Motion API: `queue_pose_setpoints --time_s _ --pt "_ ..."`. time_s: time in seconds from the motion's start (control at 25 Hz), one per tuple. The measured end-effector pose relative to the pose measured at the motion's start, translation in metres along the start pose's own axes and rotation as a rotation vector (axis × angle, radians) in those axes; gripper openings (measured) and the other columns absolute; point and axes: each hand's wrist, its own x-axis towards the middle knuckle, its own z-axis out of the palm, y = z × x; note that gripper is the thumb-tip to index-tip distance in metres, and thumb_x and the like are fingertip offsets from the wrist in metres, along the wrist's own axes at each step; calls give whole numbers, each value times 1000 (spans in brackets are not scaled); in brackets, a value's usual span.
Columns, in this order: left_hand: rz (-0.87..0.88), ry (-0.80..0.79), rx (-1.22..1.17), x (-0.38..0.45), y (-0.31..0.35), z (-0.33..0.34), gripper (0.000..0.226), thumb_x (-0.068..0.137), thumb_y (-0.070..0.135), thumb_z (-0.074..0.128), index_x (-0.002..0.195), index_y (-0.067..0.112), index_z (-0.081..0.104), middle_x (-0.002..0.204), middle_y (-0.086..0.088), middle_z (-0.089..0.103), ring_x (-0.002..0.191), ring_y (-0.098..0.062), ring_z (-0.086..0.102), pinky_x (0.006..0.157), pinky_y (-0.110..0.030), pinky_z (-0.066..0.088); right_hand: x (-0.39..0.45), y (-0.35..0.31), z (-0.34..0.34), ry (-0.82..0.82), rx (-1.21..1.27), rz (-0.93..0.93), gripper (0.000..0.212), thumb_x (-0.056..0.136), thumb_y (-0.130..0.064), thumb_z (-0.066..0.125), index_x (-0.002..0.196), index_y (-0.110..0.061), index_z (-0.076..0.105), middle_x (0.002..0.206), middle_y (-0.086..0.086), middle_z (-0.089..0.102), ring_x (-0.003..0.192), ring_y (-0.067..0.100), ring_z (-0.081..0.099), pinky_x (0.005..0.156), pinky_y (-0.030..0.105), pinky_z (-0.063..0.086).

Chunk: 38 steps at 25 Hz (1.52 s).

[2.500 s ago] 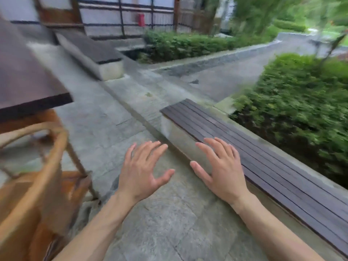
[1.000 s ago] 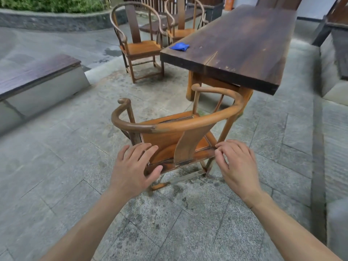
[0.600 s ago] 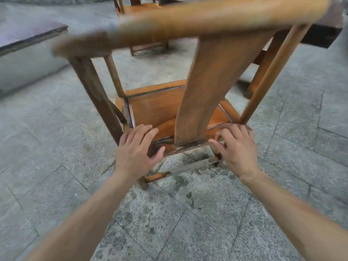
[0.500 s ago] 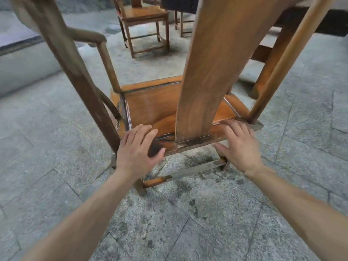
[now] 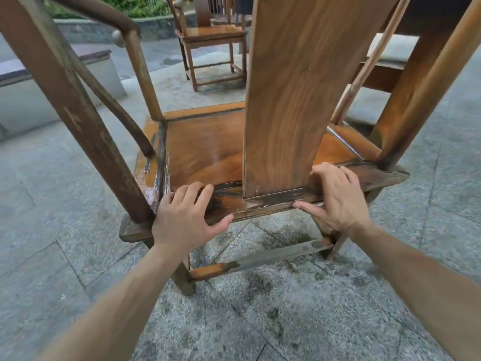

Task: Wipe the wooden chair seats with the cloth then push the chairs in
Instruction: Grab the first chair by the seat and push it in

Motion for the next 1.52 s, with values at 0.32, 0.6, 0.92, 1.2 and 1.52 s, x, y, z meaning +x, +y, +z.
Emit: queue_pose_setpoints --time_s 0.32,0.6,0.92,1.2,1.52 --pt "-31 -45 77 3 5 -4 72 85 78 44 111 15 68 115 -8 69 103 -30 65 78 -41 49 16 10 -1 -127 -122 -89 91 82 -90 20 123 -20 61 140 3 60 137 31 49 107 54 34" --pt "-22 -9 127 2 6 -7 71 83 76 47 110 14 69 116 -8 70 106 -31 66 89 -46 44 18 12 0 -79 -71 -78 78 89 -77 26 128 -19 59 149 5 52 142 34 42 110 56 32" --pt "23 48 103 4 1 -1 73 82 75 53 109 10 72 110 -13 72 97 -34 69 79 -41 53 21 21 23 101 -103 -109 74 92 -73 28 109 -15 70 132 9 66 127 33 59 100 52 42" --pt "132 62 64 16 -51 22 71 82 70 56 109 6 73 108 -14 72 95 -36 69 89 -48 53 27 -6 37 168 -143 -116 62 97 -63 35 121 -14 66 132 10 66 125 34 61 101 52 45" --pt "228 158 -54 49 -89 62 69 80 64 61 107 2 75 92 -9 74 78 -29 68 85 -43 53 52 -27 54 287 -164 35 45 97 -47 42 111 -13 68 111 8 70 101 28 57 89 45 45"
